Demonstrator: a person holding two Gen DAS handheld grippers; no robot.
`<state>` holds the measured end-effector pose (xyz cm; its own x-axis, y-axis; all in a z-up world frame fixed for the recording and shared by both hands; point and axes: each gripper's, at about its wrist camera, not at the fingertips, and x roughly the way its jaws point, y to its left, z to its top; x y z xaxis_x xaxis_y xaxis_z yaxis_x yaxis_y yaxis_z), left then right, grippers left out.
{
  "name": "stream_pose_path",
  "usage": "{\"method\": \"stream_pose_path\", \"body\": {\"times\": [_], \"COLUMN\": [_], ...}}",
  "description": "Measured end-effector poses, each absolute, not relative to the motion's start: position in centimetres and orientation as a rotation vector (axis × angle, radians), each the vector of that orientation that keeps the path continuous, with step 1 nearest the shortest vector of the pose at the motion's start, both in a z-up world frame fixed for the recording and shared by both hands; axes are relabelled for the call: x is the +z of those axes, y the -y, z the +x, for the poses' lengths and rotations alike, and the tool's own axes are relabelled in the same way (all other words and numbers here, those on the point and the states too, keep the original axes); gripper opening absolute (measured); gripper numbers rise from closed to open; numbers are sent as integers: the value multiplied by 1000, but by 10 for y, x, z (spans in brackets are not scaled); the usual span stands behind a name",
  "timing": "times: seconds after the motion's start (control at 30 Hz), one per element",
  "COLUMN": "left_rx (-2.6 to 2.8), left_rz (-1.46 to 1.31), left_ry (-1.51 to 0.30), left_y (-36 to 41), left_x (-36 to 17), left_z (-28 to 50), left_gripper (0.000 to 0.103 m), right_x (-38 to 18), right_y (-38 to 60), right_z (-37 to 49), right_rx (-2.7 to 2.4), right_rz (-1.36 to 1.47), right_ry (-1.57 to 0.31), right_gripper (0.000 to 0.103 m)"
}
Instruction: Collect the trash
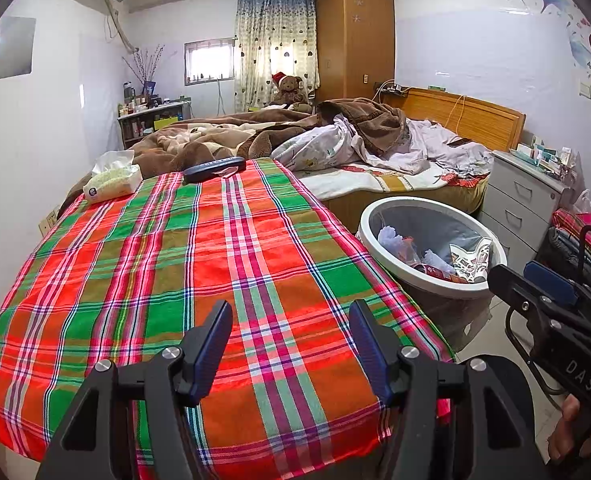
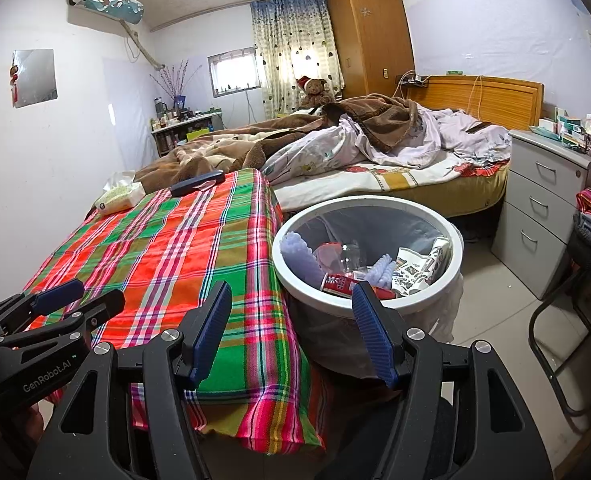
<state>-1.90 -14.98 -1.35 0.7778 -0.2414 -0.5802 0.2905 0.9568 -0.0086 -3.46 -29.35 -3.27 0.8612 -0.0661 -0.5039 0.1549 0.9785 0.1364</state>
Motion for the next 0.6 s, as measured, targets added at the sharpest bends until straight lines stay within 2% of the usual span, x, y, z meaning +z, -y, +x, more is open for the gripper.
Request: {"method": "stream_pose_path", "body": {"times": [0.6], "left_rx": [-286], "left_rz": [81], "left_ry": [-612], "left_y": [148], "left_x": [-12], "left_z": [-21], "left_gripper": [60], "right_x": [-30], "right_y": [293], "right_z": [-35], "right_rx": [-120], "right_rz": [174], "right_ry": [-522], "right_gripper": [64]}}
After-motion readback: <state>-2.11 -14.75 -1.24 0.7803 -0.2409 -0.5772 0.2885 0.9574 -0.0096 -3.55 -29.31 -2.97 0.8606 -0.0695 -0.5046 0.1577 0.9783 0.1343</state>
